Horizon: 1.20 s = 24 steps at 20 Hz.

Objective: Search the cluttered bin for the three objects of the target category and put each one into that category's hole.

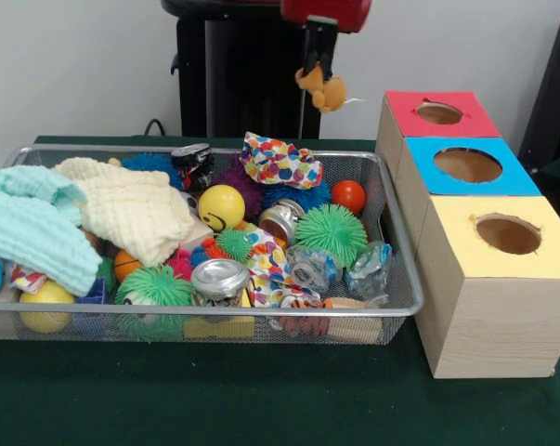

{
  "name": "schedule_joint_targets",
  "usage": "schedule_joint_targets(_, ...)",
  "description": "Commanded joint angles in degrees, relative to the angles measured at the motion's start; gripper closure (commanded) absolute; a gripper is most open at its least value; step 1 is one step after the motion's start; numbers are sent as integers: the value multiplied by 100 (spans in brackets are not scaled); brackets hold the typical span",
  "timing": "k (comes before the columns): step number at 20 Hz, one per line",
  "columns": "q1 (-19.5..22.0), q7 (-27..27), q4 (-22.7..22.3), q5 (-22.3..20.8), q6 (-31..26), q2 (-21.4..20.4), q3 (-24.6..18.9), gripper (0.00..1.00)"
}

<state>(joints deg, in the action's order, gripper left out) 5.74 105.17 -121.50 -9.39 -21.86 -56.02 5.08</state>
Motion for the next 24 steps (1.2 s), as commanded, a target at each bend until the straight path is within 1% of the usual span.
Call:
schedule_joint_targets(1, -508, 2083, -586, 560, 327, 394, 332, 100)
schedule_joint_targets(4, -822, 2252, -647, 729, 626, 612, 464, 100)
schedule_joint_targets(8, -972, 2487, -854, 991, 1353, 940, 361, 100)
schedule_joint_targets(11, -960, 2537, -945, 1092, 1637, 1049, 286, 100)
schedule_joint_targets(15, -809, 2430, -1042, 1056, 1805, 1090, 209, 100)
schedule_joint_targets(17, -794, 2408, -1082, 1022, 1927, 1146, 223, 100)
schedule_joint_targets(21, -905, 2386, -1090, 1004, 2088, 1214, 370, 100)
schedule_joint_targets(24, -805, 2390, -1088, 999, 2334, 1417, 247, 100)
